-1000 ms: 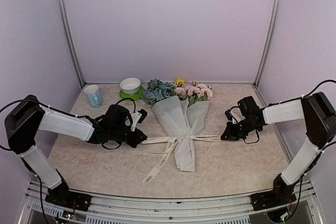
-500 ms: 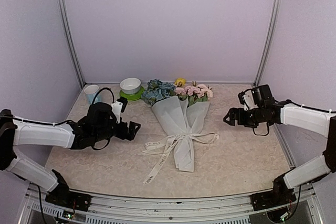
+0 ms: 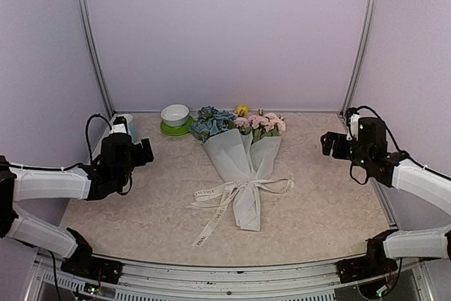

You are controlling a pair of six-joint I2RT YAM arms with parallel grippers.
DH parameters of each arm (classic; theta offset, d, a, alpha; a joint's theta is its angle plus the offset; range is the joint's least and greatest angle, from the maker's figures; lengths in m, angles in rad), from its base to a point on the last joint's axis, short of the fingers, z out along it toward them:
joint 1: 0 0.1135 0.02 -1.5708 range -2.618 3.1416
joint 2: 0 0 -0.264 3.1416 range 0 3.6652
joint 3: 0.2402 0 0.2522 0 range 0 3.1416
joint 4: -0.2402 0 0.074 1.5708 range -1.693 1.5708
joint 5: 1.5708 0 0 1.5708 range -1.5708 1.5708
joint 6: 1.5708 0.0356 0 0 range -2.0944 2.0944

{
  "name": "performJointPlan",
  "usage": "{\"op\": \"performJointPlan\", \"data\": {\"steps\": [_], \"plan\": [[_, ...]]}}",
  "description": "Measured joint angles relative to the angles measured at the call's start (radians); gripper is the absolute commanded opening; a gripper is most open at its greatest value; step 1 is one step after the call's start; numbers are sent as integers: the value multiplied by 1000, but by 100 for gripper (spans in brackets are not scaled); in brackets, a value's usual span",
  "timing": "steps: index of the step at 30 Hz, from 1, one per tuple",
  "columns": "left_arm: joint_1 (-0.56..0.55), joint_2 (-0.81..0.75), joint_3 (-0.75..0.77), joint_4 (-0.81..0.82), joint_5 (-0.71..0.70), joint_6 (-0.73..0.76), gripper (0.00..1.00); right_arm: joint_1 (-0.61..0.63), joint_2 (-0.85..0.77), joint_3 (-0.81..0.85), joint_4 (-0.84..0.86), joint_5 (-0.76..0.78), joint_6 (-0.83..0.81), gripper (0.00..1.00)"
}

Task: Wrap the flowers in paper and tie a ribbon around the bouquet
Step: Reset both arms

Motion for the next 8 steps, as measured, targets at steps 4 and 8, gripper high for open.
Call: {"op": "performJointPlan", "data": {"steps": [4,8], "plan": [[30,18,-49,23,-118,-45,99,0,0,-96,91,101,-13,100],[54,20,-60,54,-164,-68,99,0,5,-126,143,137,-27,100]]}}
